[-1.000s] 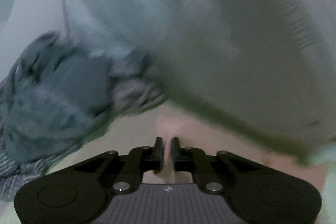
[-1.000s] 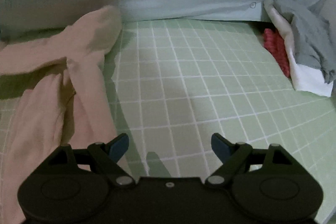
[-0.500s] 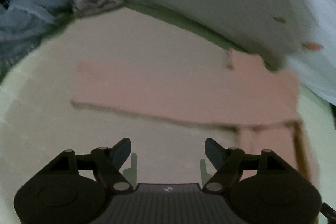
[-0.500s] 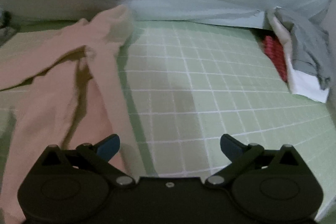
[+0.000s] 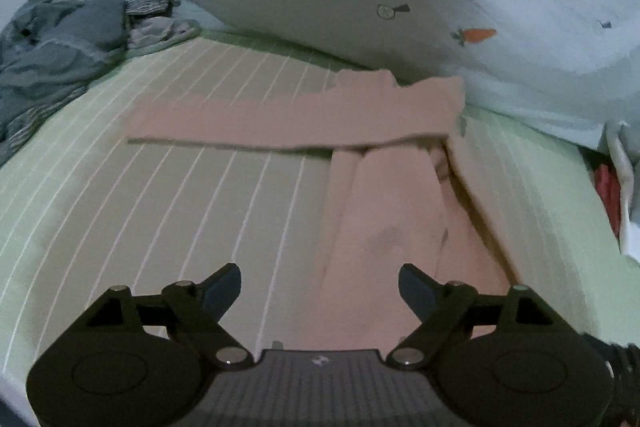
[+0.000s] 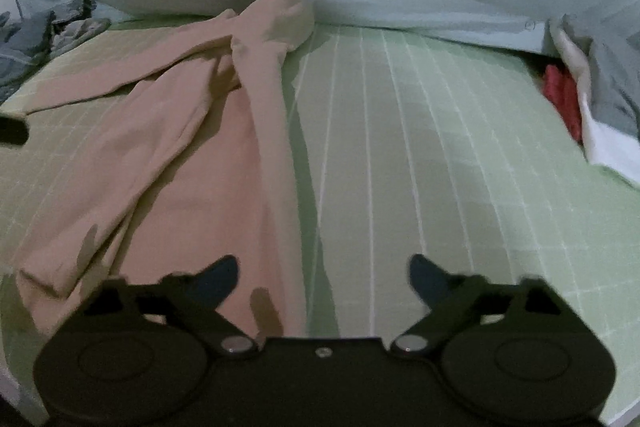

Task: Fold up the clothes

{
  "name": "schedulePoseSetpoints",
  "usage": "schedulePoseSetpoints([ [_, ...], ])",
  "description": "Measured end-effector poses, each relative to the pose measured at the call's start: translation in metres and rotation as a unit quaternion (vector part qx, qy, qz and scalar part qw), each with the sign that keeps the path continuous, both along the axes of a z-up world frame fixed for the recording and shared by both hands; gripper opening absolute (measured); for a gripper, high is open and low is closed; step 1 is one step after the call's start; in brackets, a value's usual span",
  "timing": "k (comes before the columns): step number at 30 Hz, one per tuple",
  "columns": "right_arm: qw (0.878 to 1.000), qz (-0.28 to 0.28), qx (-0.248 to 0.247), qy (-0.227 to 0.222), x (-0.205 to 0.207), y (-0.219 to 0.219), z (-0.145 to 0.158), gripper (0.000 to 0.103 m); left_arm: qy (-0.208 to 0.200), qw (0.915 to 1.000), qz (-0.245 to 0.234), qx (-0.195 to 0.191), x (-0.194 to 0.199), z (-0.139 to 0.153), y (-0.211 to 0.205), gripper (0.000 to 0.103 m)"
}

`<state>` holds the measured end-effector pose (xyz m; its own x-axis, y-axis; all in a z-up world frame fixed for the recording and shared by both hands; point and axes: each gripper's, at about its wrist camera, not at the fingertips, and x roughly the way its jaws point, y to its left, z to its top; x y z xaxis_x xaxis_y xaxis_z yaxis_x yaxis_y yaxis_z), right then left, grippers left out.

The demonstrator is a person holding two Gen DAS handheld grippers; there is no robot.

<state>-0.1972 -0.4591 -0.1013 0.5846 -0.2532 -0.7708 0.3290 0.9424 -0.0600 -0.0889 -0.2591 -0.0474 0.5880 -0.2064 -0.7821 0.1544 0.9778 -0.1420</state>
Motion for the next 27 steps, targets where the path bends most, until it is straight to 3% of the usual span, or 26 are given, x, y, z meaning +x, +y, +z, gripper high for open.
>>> schedulePoseSetpoints([
  [5,1.0,-0.01,0.016,-0.004,-0.008,0.003,0.002,0.042,0.018,0.9997,0.015,0.006,-0.03,-0.004,0.02,0.086],
  [6,1.0,-0.012,0.016,-0.005,-0.008,0.005,0.003,0.028,0.016,0.9997,0.017,0.008,-0.032,-0.003,0.026,0.086],
  [7,1.0,-0.013,0.015,-0.007,-0.006,0.008,0.002,0.006,0.013,0.9997,0.017,0.009,-0.032,0.0,0.032,0.086],
  [12,0.999,-0.029,-0.011,-0.023,0.002,0.04,0.013,0.003,0.0,0.9998,0.009,0.016,-0.026,0.012,0.07,0.086],
  [17,0.998,-0.007,-0.041,-0.045,0.013,0.093,0.023,0.003,-0.014,0.9998,0.007,0.012,-0.006,0.02,0.118,0.086],
  [21,0.999,-0.012,-0.024,-0.028,0.026,0.124,0.008,0.003,-0.012,0.9999,0.006,0.005,0.013,0.017,0.15,0.086],
  [24,0.999,-0.042,0.023,-0.006,0.035,0.128,-0.014,0.004,-0.011,0.9999,0.004,0.006,0.023,0.016,0.167,0.086],
  [27,0.997,-0.068,0.037,-0.008,0.038,0.128,-0.016,0.006,-0.01,0.9999,0.003,0.008,0.032,0.014,0.184,0.086],
])
